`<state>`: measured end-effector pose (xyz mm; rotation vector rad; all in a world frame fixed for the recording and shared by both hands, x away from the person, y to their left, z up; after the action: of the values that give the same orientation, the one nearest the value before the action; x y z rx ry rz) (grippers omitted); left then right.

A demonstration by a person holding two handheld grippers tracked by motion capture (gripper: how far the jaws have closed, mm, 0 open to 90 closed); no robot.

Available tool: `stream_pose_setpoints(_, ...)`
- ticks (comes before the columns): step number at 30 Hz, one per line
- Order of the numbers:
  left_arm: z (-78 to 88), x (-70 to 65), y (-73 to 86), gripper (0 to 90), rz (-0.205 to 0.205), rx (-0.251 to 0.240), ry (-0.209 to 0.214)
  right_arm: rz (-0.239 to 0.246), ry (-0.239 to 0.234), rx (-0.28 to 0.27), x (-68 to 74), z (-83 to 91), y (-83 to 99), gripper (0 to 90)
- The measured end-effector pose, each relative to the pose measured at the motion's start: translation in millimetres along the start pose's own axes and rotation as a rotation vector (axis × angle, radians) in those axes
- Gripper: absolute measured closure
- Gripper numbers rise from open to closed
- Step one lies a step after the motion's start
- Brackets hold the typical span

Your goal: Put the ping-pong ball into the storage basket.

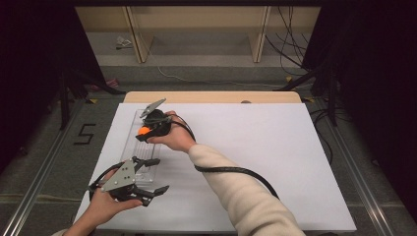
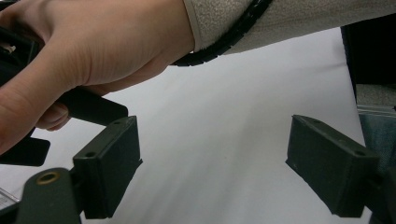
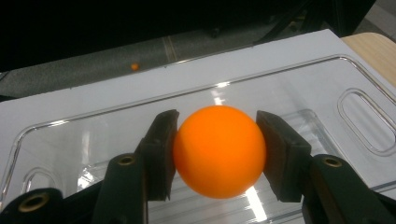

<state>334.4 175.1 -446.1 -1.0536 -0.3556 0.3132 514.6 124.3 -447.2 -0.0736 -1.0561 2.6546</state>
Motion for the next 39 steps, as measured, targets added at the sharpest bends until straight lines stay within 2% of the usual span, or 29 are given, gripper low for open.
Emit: stream_pose_setpoints(39,0.1,0.0,-0.1,16.9,0.002,-0.003,0.0,0.0,-0.005,0.022,1.7,-8.3,6.0,51.1)
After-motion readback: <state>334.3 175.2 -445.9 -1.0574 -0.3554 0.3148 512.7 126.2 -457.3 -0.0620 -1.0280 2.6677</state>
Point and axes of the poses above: each handheld gripper's, and its own axes: z roughly backward along the jaws, y roughly out of its underside, x roughly to its left, the point moved 4 cm from there along -z, roughly forward along the jaws, and after that the axes turned 8 degrees about x, right-handed, at the moved point
